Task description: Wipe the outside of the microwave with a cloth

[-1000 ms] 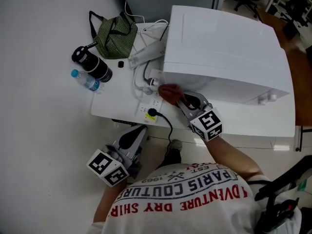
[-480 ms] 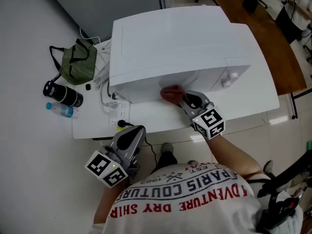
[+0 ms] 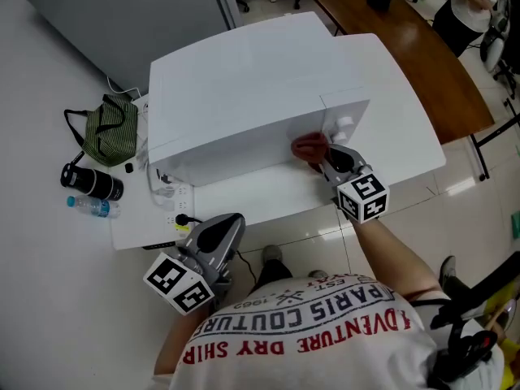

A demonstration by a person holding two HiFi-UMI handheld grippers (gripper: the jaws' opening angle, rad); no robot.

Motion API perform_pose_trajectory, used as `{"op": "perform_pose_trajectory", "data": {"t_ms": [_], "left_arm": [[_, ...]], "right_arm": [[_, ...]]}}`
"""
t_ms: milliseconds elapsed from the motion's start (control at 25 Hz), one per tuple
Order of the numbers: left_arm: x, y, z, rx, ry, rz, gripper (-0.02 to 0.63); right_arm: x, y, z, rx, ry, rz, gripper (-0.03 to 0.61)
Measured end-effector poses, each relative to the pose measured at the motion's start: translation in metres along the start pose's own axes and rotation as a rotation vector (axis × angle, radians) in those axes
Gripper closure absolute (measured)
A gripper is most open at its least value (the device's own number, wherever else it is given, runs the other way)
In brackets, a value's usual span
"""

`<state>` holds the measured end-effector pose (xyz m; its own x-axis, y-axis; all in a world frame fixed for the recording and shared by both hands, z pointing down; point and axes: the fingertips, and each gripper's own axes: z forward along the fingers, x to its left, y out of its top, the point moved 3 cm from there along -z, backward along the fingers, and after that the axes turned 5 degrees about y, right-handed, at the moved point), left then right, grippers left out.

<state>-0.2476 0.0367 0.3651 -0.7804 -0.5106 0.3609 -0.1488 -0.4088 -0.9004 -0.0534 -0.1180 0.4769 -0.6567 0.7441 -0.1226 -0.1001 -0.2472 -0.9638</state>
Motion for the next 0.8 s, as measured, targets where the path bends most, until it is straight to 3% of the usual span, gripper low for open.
{"op": "perform_pose_trajectory", "data": {"t_ms": [280,520,800], "left_arm": [[-0.028,-0.004,0.007,-0.007,0.017,0.019,0.607],[-0.077,-0.010,0.014,-0.042,-0.006,0.045,0.607],[-0.113,-0.026,0.028,-0.052,-0.083,0.042,0.607]], "right_arm": [[0.022,0.011,-0.035,-0.054,0.131,0.020,0.532],[0.062,0.025,-0.112,-0.075,0.296,0.071,0.532],[0.091,0.036,-0.187,-0.112,0.389,0.093,0.532]]}}
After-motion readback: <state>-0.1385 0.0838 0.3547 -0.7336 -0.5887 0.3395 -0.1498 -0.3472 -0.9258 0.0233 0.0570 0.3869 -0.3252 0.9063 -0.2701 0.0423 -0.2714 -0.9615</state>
